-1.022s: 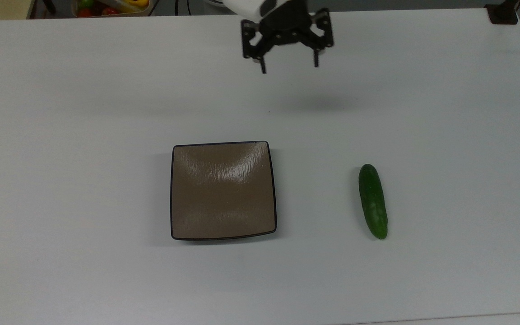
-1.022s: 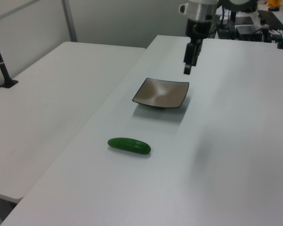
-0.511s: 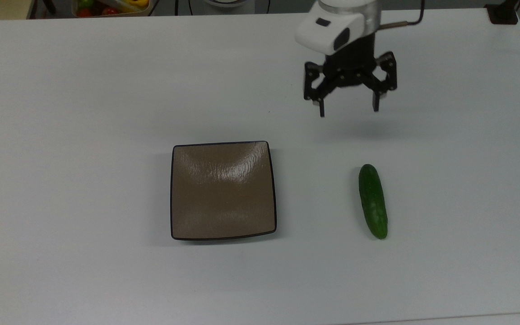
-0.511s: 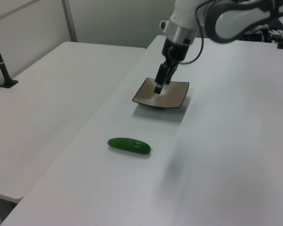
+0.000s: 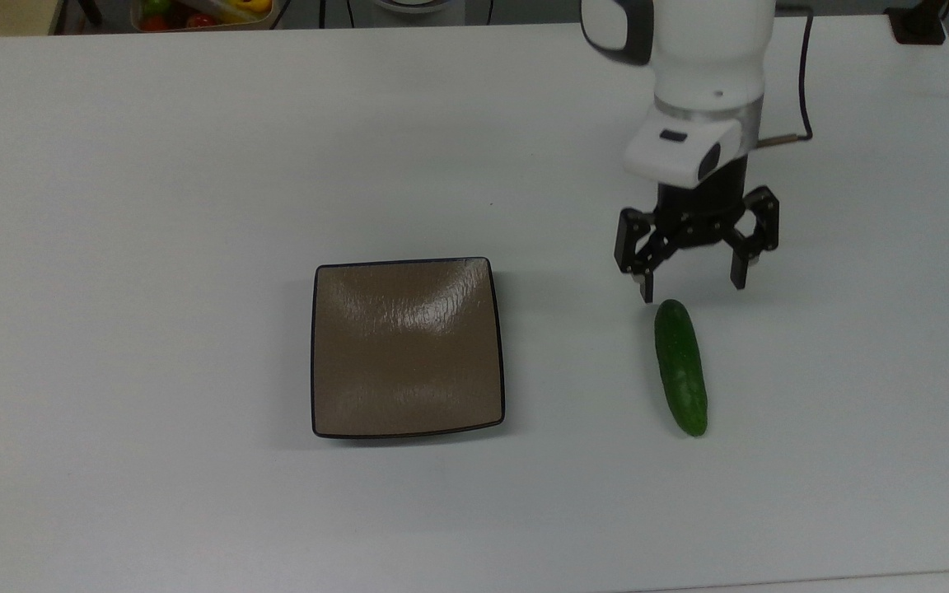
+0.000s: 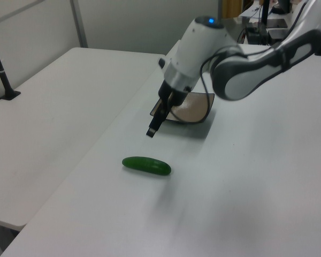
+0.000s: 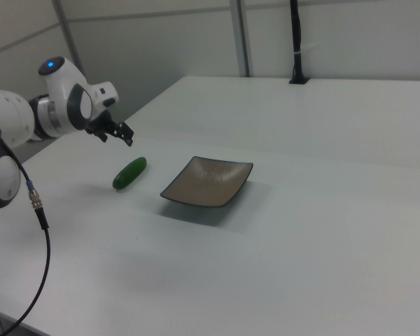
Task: Cucumber placed on a ceramic plate
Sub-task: 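Move the open gripper over the green cucumber and lower it, then close the gripper around the middle of the cucumber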
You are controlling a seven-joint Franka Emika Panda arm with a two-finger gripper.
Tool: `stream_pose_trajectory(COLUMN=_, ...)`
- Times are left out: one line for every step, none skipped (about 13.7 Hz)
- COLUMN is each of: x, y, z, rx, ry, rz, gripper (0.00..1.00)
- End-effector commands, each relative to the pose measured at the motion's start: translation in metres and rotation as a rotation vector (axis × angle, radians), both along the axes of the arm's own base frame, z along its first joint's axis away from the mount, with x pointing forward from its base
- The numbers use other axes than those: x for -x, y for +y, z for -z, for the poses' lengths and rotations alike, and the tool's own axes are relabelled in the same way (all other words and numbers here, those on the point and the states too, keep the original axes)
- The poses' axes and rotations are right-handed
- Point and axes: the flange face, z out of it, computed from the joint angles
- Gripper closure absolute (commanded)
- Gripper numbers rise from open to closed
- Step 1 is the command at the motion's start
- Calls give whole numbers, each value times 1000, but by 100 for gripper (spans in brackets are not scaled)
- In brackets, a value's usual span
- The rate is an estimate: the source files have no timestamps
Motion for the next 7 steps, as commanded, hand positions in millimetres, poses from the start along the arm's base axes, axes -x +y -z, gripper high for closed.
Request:
stream_pose_trajectory(x=-27, y=18, z=37, rx=13, ry=-65, rz=9, gripper=0)
stream_pose_trajectory(x=-29, y=22, z=47, rx=18, ry=-88, rz=16, gripper=0)
stream_pose_trajectory(x=-29, y=23, z=57, rx=25, ry=-97, rz=17, gripper=0)
stream_pose_trajectory(x=-31, y=25, z=67, rx=31, ry=-102, rz=17, gripper=0)
stream_pose_trajectory(x=-32, y=28, z=82, rx=41, ry=-109, rz=13, gripper=0)
stream_pose_trajectory(x=-33, y=29, z=92, rx=47, ry=-113, rz=13, gripper=0)
stream_pose_trajectory(x=-34, y=32, z=99, rx=53, ry=-118, rz=12, gripper=0)
